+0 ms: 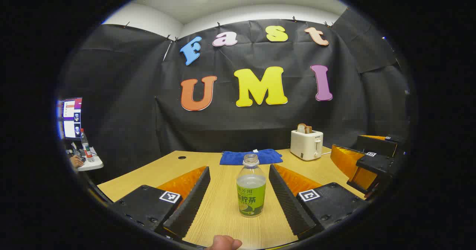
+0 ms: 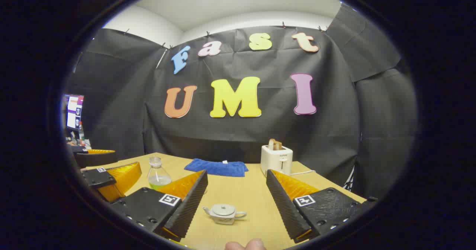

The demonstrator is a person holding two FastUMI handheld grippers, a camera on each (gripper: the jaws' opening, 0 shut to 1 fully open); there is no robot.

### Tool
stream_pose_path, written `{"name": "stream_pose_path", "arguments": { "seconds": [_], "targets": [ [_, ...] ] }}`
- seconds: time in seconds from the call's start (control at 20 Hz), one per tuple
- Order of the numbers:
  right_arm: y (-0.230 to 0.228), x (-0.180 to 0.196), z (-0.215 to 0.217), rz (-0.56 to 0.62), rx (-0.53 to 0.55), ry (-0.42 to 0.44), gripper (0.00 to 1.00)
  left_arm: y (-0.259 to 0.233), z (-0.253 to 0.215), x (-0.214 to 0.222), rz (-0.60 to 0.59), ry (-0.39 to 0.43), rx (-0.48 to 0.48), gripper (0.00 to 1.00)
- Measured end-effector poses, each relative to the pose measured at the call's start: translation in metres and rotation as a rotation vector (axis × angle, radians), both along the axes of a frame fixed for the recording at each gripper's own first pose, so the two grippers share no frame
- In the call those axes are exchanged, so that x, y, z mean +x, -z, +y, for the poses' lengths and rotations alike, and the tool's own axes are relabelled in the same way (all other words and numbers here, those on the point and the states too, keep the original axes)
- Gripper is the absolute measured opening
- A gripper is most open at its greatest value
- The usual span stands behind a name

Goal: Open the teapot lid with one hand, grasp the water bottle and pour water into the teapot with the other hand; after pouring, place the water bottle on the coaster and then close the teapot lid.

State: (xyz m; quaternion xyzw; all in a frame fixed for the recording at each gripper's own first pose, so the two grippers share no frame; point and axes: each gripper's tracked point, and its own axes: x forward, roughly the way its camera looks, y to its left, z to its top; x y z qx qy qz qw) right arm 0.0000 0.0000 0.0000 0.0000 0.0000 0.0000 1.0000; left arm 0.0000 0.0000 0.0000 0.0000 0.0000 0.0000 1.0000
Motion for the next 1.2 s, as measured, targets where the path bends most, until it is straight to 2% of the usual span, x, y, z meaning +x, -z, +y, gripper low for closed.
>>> {"name": "stream_pose_path", "arguments": {
  "seconds": [0.15,0.75,1.05,1.2],
  "targets": [
    [0.001,0.001,-0.002,0.001,-0.005,0.007,0.97,0.006,-0.002,0.001,0.018,0.009,-0.013,0.99],
    [0.009,0.004,-0.007,0.026,-0.017,0.021,0.95,0.014,-0.005,0.006,0.045,0.015,-0.050,0.99],
    [0.030,0.013,0.001,0.071,-0.019,-0.012,0.98,0.021,-0.006,0.007,0.065,0.015,-0.065,0.99],
    [0.046,0.021,0.008,0.102,-0.016,-0.032,0.95,0.019,0.000,0.007,0.067,0.000,-0.063,0.99]
  ]
}}
